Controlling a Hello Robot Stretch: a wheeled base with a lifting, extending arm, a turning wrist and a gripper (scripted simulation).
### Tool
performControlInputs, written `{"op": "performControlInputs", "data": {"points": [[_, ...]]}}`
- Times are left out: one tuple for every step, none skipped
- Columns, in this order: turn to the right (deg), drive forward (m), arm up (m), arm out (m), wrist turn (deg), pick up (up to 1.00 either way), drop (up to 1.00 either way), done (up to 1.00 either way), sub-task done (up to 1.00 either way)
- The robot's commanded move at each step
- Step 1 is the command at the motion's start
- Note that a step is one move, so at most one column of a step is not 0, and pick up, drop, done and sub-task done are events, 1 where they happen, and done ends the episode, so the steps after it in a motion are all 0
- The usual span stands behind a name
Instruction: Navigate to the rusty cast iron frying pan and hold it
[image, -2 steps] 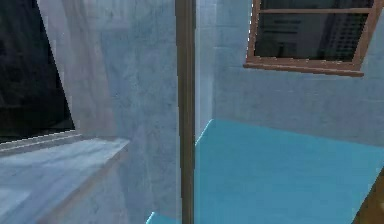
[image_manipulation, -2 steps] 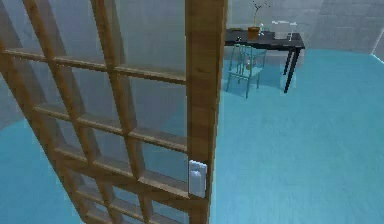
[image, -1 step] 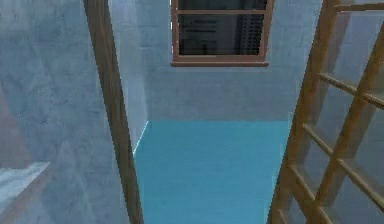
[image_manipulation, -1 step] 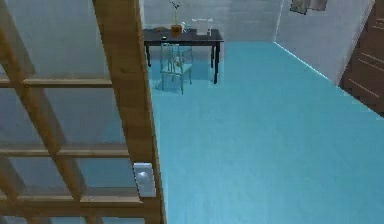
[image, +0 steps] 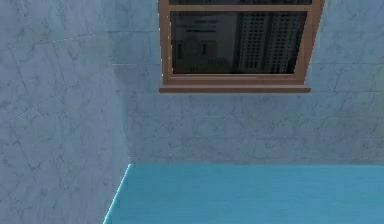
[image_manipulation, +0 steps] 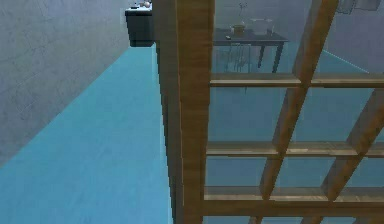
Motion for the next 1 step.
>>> {"op": "performControlInputs", "data": {"points": [[6.0,0.00,0.00,0.00,0.0,0.00,0.00,0.00,0.00]]}}
